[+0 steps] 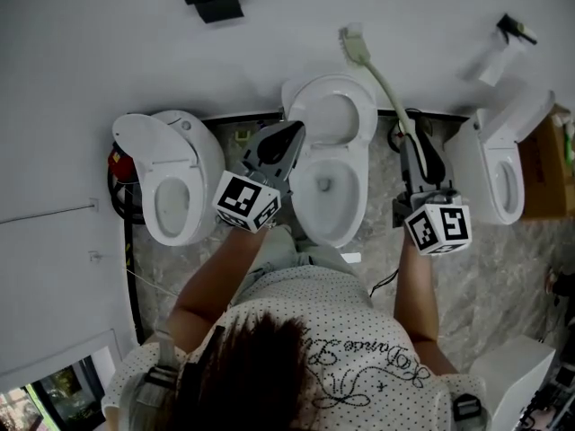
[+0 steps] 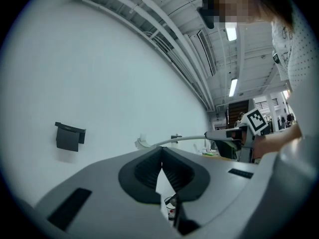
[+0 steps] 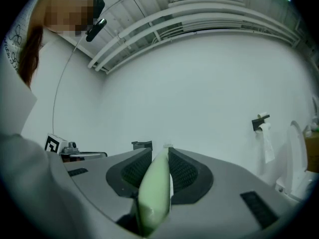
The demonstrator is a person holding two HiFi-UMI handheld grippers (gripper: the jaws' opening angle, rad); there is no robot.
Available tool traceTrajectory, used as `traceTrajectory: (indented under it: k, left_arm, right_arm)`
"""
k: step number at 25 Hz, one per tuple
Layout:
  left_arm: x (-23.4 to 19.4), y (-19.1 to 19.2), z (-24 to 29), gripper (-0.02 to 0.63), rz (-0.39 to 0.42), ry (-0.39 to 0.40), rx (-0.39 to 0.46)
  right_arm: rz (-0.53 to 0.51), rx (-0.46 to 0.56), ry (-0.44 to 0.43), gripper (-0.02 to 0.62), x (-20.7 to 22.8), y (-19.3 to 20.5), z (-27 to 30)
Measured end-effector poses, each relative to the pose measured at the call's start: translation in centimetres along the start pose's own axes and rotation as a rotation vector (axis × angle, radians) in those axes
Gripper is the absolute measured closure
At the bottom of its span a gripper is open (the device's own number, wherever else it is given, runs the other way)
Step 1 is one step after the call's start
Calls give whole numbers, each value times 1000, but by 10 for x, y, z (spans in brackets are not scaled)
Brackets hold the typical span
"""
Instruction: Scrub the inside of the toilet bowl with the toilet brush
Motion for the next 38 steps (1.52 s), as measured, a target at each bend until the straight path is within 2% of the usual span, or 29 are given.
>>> traceTrajectory:
  k: [6,16,31,38]
  left_arm:
    - [10,-8,-7,603,5,18,18]
    - [17,-9,-10,603,-9,14,26]
    - [7,-13,-11,603,-14,16,29]
    - [-2,1,-14,603,-16,-8,4]
  right_arm:
    - [-42,28,-11,480,-13,-11,0]
    - [-57,1,-42,480,-24,-6,-1]
    - [-67,-1,-29,480,-29,0,11]
    - [-65,-5,-38,482,-31,3,18]
Point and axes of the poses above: the fingertips, and each gripper's own axes: z forward along the fingers, x to its right, y out of its underside, the point moved 1 cm from there along -z, backward along the fingers, and after that the axes turned 1 degree about -z, right-handed, at the moved point
